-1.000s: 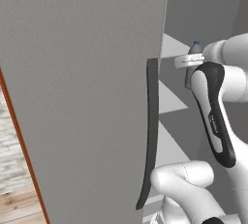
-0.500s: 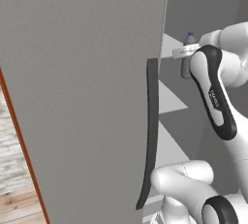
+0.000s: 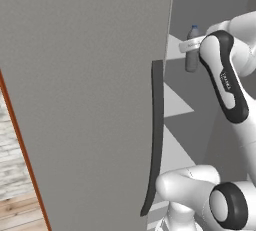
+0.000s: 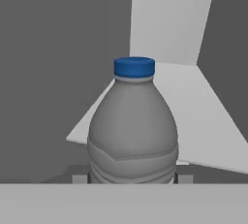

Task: Take the bottled waters from the counter and place them in the freezer to freeze. Close the freezer door after placing the bottles.

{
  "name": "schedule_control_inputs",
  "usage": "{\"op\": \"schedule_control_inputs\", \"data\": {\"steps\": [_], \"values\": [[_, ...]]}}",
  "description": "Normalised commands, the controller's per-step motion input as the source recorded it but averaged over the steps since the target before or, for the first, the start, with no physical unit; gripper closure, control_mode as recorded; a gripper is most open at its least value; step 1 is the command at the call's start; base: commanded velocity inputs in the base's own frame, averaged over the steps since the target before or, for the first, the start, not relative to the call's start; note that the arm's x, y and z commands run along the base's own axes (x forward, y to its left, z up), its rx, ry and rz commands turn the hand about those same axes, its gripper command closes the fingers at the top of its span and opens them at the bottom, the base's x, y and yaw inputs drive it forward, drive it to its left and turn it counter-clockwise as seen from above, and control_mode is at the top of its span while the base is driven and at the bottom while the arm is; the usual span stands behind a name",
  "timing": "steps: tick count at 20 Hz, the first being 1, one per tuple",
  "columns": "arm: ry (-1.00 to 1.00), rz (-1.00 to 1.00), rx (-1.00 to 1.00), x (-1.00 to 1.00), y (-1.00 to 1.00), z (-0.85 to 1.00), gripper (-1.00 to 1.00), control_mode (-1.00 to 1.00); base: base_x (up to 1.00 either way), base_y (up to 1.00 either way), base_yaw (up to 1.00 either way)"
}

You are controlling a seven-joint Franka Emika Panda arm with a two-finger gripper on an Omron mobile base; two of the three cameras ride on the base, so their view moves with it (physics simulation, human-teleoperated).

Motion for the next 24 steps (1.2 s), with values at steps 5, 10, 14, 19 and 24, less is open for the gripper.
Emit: {"op": "schedule_control_inputs", "data": {"steps": [5, 10, 14, 19, 24], "values": [[-0.01, 0.09, -0.03, 0.13, 0.0, 0.07, 1.0, -1.0, 0.0, 0.0, 0.0], [0.0, 0.1, 0.04, 0.17, 0.0, 0.0, 1.0, -1.0, 0.0, 0.0, 0.0], [0.0, 0.07, 0.0, 0.33, 0.01, 0.06, 1.0, -1.0, 0.0, 0.0, 0.0], [0.0, 0.06, 0.0, 0.2, 0.13, 0.0, 1.0, -1.0, 0.0, 0.0, 0.0], [-0.05, 0.0, 0.02, 0.04, 0.01, 0.1, 1.0, -1.0, 0.0, 0.0, 0.0]]}}
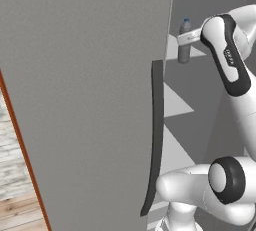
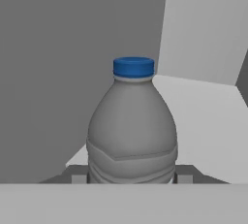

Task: Take the bottled waters from the counter and place them in the freezer to freeze. Close the freezer door after placing the bottles.

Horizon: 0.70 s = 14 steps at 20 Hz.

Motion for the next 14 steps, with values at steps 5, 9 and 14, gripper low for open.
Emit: {"op": "schedule_control_inputs", "data": {"steps": [5, 9, 14], "values": [[-0.02, 0.0, 0.0, 0.08, 0.0, 0.16, 1.0, -1.0, 0.0, 0.0, 0.0], [-0.02, 0.0, 0.0, 0.1, 0.0, 0.21, 1.0, -1.0, 0.0, 0.0, 0.0], [-0.01, 0.02, 0.0, 0.18, 0.0, 0.19, 1.0, -1.0, 0.0, 0.0, 0.0]]}}
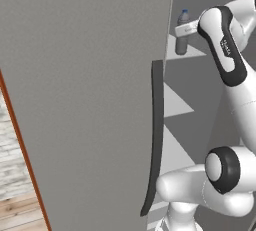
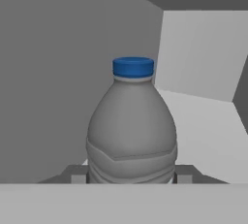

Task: Take the bottled waters from the counter and place them in the freezer to freeze. Close the freezer door after placing the bottles.

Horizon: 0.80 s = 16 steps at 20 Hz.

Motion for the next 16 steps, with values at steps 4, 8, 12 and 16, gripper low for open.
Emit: {"op": "schedule_control_inputs", "data": {"steps": [4, 8, 12, 16], "values": [[0.0, 0.0, 0.0, 0.32, 0.0, 0.0, 1.0, -1.0, 0.0, 0.0, 0.0], [0.02, 0.0, 0.0, 0.36, 0.0, -0.03, 1.0, -1.0, 0.0, 0.0, 0.0], [0.02, 0.0, 0.01, 0.46, 0.0, -0.13, 1.0, -1.0, 0.0, 0.0, 0.0], [-0.01, 0.0, 0.0, 0.34, 0.0, -0.15, 1.0, -1.0, 0.0, 0.0, 0.0]]}}
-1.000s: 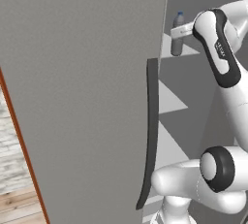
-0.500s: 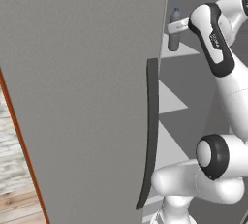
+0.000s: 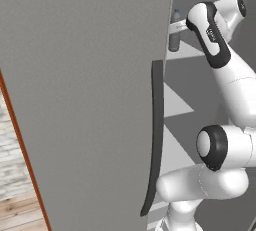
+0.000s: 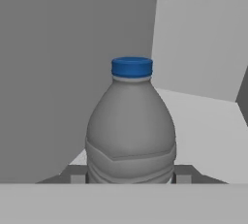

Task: Take the bottled waters from the counter and place them in the freezer to freeze. Close the freezer door after placing the bottles.

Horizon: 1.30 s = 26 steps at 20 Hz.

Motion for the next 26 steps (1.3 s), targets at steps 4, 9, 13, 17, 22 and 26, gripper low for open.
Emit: {"op": "schedule_control_inputs", "data": {"steps": [4, 9, 13, 17, 22, 26], "values": [[-0.06, 0.0, 0.0, 0.37, 0.0, -0.14, 1.0, -1.0, 0.0, 0.0, 0.0], [-0.07, 0.0, 0.0, 0.35, 0.0, -0.14, 1.0, -1.0, 0.0, 0.0, 0.0], [-0.07, 0.0, 0.0, 0.28, 0.0, 0.0, 1.0, -1.0, 0.0, 0.0, 0.0], [-0.01, 0.0, 0.0, 0.3, 0.0, 0.0, 1.0, -1.0, 0.0, 0.0, 0.0], [0.0, 0.0, 0.0, 0.28, 0.0, -0.01, 1.0, -1.0, 0.0, 0.0, 0.0], [0.0, 0.0, 0.0, 0.37, 0.0, -0.01, 1.0, -1.0, 0.0, 0.0, 0.0]]}}
